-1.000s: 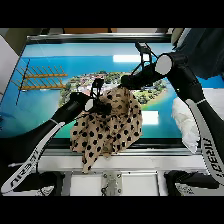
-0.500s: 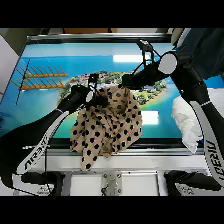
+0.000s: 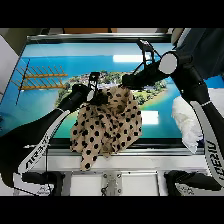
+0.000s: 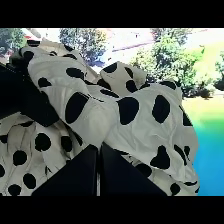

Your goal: Fold the clothes and pants, and hang the long-sleeved shirts on hangers.

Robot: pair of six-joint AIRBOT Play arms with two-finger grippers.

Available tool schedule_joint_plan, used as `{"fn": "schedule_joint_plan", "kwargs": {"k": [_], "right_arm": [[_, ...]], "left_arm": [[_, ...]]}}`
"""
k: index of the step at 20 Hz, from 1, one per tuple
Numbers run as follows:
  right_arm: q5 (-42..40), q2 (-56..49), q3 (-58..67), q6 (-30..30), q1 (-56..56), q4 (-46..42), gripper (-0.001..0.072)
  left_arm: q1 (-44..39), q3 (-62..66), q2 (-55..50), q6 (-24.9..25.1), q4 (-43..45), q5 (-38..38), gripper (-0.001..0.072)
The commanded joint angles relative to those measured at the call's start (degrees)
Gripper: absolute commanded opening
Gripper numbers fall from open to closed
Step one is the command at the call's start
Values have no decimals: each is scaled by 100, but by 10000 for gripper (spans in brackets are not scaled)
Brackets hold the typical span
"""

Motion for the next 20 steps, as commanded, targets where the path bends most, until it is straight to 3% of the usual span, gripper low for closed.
{"fn": "schedule_joint_plan", "kwargs": {"k": [1, 4, 10, 12, 16, 20], "right_arm": [[203, 72, 9, -321, -39, -4, 6], [817, 289, 455, -476, -402, -7, 6], [2673, 566, 2435, -492, -822, -317, 5], [3053, 929, 2184, -337, -787, -354, 6], [3270, 2037, 938, 197, -407, -817, 5], [3139, 2695, 361, 695, -39, -1163, 5]], "left_arm": [[107, 404, 284, 197, 9, -306, 12], [234, 1016, 1202, 826, -114, -789, 13], [-251, 2094, 2973, 1397, -850, -1821, 13], [-608, 2006, 3338, 1362, -839, -2199, 13], [-1163, 798, 4175, 503, -964, -2400, 13], [-1279, 0, 4485, 444, -1742, -2052, 13]]}}
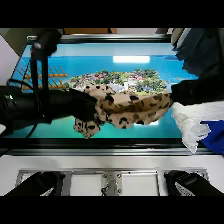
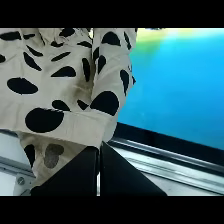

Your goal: Fold the clothes and pants, and hang the long-sleeved shirts on hangers.

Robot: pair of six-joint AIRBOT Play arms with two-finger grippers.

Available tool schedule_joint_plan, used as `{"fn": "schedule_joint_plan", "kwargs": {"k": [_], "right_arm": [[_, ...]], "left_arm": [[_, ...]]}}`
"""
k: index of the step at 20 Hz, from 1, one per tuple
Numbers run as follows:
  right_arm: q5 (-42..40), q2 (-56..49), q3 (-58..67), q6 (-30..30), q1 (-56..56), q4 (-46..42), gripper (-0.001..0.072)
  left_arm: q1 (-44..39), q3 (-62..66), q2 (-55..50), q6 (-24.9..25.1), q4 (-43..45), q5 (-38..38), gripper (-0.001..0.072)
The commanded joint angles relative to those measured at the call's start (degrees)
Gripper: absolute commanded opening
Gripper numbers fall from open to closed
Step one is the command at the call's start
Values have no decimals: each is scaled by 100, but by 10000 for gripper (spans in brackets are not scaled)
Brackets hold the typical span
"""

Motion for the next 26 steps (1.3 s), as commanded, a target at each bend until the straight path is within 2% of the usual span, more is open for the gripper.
{"fn": "schedule_joint_plan", "kwargs": {"k": [1, 3, 6, 11, 14, 17, 22, 23, 24, 25, 26], "right_arm": [[-116, 428, -358, 363, 197, -363, 5], [-570, 269, -361, 356, 197, -378, 5], [-1110, -264, -361, 129, 197, -376, 6], [-949, -960, -555, 52, 363, -341, 6], [-1021, -957, -1108, 61, 597, -380, 6], [-1617, -962, -1628, 149, 623, -378, 6], [-1856, -1102, -1718, 149, 621, -337, 6], [-1856, -1102, -1718, 146, 621, -339, 6], [-1856, -1102, -1718, 146, 621, -337, 6], [-1851, -1102, -1718, 146, 621, -332, 7], [-1851, -1102, -1718, 144, 621, -304, 7]], "left_arm": [[-129, -505, 192, -177, -382, 229, 13], [33, -507, -125, -157, -293, 208, 13], [566, -507, -844, 251, -291, -63, 12], [1355, -597, -1794, 710, -330, -531, 13], [1357, -1392, -1849, 730, -560, -50, 13], [1375, -2087, -1738, 732, -918, 350, 13], [1333, -2168, -1314, 957, -1047, 448, 13], [1360, -2168, -1187, 1047, -1062, 437, 76], [1386, -2168, -1060, 1088, -1064, 433, 438], [1416, -2168, -911, 1093, -1067, 424, 681], [1462, -2166, -752, 1095, -1067, 396, 685]]}}
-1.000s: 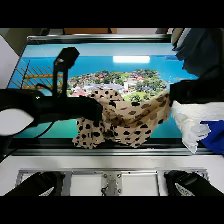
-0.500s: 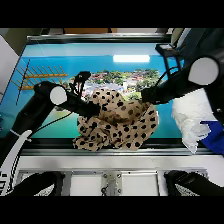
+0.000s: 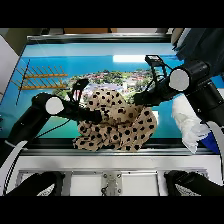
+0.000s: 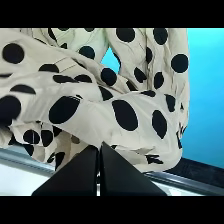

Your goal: Fold the clothes and pants, and hang the long-sleeved shirts on hangers.

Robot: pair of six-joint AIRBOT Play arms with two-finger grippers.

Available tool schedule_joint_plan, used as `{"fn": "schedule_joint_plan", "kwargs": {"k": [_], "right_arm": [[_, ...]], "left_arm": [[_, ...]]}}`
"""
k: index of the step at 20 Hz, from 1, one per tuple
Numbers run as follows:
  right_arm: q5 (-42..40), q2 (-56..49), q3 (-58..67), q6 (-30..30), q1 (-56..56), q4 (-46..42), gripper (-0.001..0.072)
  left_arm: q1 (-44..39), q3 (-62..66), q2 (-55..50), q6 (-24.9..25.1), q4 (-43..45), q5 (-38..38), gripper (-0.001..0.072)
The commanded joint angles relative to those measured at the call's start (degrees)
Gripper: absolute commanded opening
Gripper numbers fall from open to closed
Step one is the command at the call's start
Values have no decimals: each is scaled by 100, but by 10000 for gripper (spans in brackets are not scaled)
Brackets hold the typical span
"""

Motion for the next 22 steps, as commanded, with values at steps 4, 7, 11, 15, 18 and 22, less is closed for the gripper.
{"fn": "schedule_joint_plan", "kwargs": {"k": [4, 7, 11, 15, 18, 22], "right_arm": [[-52, -31, -26, 13, 4, 61, 7], [-55, -39, -26, 13, 4, 63, 8], [-55, -39, -26, 13, 4, 63, 8], [-55, -37, -26, 13, 4, 63, 8], [-55, -37, -26, 13, 4, 63, 8], [-55, -37, -26, 13, 4, 63, 8]], "left_arm": [[577, -31, 1025, 105, -15, -7, 685], [1316, -31, 1300, 254, 120, -4, 685], [2531, -28, 1134, 260, 1043, 269, 686], [3355, -20, 376, 400, 2363, 883, 687], [3877, 424, -525, 398, 3023, 1165, 687], [4485, 1574, -1939, 402, 3036, 1545, 686]]}}
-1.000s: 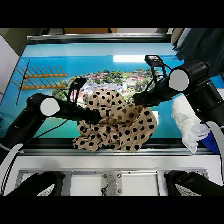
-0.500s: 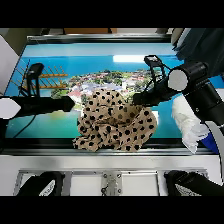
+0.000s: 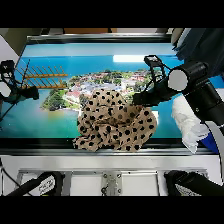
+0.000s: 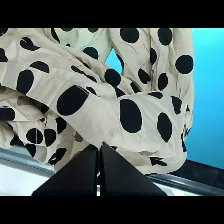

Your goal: Fold the clothes and pants, and hang the long-sleeved shirts on hangers.

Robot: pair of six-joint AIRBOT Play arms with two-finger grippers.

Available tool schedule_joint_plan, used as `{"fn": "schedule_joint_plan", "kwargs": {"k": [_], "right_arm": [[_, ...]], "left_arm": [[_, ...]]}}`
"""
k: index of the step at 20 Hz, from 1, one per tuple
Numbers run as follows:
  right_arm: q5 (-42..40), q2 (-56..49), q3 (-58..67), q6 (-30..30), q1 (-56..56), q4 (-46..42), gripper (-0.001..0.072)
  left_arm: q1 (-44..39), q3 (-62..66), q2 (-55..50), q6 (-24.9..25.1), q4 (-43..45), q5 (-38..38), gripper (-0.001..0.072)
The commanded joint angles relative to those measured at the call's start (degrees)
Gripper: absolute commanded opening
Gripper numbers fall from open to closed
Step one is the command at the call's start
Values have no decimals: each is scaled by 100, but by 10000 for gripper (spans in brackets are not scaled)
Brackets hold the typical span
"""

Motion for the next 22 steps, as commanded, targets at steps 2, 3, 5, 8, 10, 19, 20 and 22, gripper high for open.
{"fn": "schedule_joint_plan", "kwargs": {"k": [2, 3, 5, 8, 10, 19, 20, 22], "right_arm": [[2, -2, -2, -2, 4, 2, 8], [2, -2, -2, -2, 4, 2, 8], [2, -2, -2, -2, 4, 2, 8], [2, -4, -2, -2, 4, 2, 8], [2, -2, -2, -2, 4, 2, 8], [2, -4, -2, -2, 4, 2, 8], [2, -2, -2, -2, 4, 2, 8], [2, -4, -2, -2, 4, 4, 8]], "left_arm": [[608, 1169, -1547, 13, 407, 608, 686], [656, 1375, -1821, 11, 557, 745, 686], [713, 1801, -2315, 50, 914, 874, 686], [734, 2524, -3047, 258, 1613, 883, 686], [800, 2973, -3510, 490, 1690, 863, 686], [1202, 3906, -4905, 621, 1692, 177, 685], [1224, 3906, -4957, 621, 1672, 208, 686], [1224, 3906, -5034, 717, 1663, 323, 685]]}}
